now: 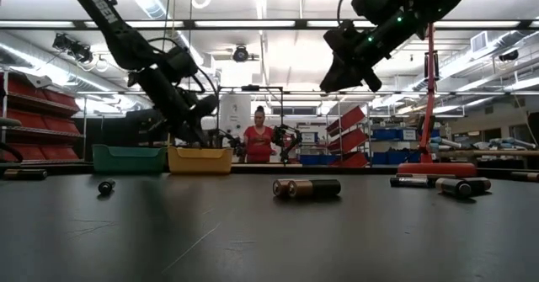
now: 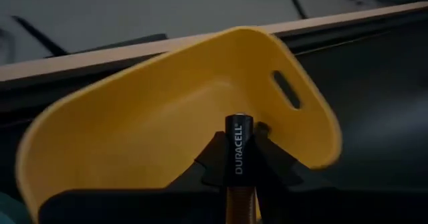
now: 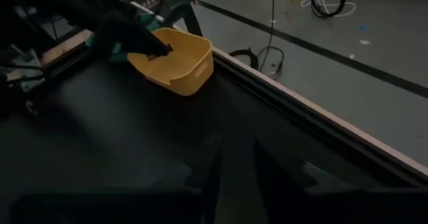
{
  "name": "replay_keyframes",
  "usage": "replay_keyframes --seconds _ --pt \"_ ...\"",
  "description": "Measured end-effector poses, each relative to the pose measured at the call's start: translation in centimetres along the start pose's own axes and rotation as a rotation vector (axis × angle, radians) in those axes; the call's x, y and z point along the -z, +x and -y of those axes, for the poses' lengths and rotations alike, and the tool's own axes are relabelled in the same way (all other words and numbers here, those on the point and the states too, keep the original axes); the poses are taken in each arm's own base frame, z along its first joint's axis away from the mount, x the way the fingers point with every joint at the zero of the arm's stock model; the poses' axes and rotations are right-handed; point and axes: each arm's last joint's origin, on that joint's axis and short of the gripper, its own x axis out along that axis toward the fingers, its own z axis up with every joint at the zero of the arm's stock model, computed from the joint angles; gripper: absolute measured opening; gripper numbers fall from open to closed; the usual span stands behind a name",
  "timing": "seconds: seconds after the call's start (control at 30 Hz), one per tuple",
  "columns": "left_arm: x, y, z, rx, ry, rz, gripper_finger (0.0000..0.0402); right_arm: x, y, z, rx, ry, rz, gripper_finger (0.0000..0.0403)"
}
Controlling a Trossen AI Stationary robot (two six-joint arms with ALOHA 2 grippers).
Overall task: Sort batteries
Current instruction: Put the black battery into the yellow bin
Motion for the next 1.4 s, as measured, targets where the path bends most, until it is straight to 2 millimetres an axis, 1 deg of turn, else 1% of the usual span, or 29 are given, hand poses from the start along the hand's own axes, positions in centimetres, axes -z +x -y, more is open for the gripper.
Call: replay_keyframes --seconds 0.07,0.17,0.27,0.33,0.4,0.47,0.53,0.6,0.7,0.8,0.93,1.03,1.1,1.23,1.3,1.4 --pt "-0.1 0.5 0.0 -0.027 0.014 -0.013 0.0066 -0.1 0.0 0.3 -0.01 0.002 -0.006 0.0094" --pt "-0.8 0.8 0.3 -0.037 0.028 -0.027 0.0103 -0.1 0.0 0.4 -0.034 0.002 -0.011 0.0087" --pt "-1.5 0.6 0.7 -0.044 0.045 -0.046 0.0145 0.0 0.0 0.0 -0.048 -0.001 -0.019 0.0082" --pt "-2.0 0.4 1.0 -0.047 0.066 -0.055 0.0164 0.1 -0.2 -0.4 -0.058 -0.007 -0.028 0.008" --pt "-2.6 0.0 1.3 -0.046 0.096 -0.061 0.0173 -0.2 -0.7 -0.9 -0.057 -0.018 -0.074 0.0079" --pt "-3.2 -0.7 1.8 -0.008 0.142 -0.051 0.0175 -0.9 -1.4 -1.6 -0.052 -0.06 -0.141 0.0079" --pt "-3.5 -1.9 2.7 0.043 0.21 -0.029 0.0173 -1.3 -2.3 -2.3 -0.043 -0.111 -0.241 0.0079" --pt "-3.8 -3.4 3.9 0.086 0.28 0.018 0.0167 -1.0 -3.1 -2.9 -0.034 -0.134 -0.352 0.008" --pt "-3.5 -6.0 5.8 0.111 0.375 0.069 0.0158 0.9 -4.0 -4.0 -0.029 -0.154 -0.521 0.0086" --pt "-2.4 -8.5 7.3 0.148 0.427 0.094 0.0152 3.5 -4.8 -5.9 -0.043 -0.171 -0.648 0.0096" --pt "-0.2 -11.2 8.9 0.229 0.469 0.083 0.0148 6.7 -6.1 -8.7 -0.064 -0.188 -0.721 0.0108" --pt "1.7 -12.6 9.2 0.272 0.465 0.06 0.0147 8.5 -7.2 -10.5 -0.087 -0.211 -0.757 0.0113" --pt "2.7 -13.3 9.3 0.302 0.453 0.059 0.0147 9.8 -8.1 -11.7 -0.123 -0.255 -0.776 0.0113" --pt "4.7 -13.7 9.2 0.316 0.44 0.044 0.0147 13.0 -9.4 -13.6 -0.232 -0.41 -0.776 0.0112" --pt "5.4 -13.6 9.2 0.309 0.428 0.035 0.0147 14.6 -9.5 -14.0 -0.287 -0.471 -0.76 0.0114" --pt "6.2 -13.4 9.2 0.319 0.42 0.018 0.0147 16.8 -9.6 -13.6 -0.297 -0.491 -0.778 0.0123"
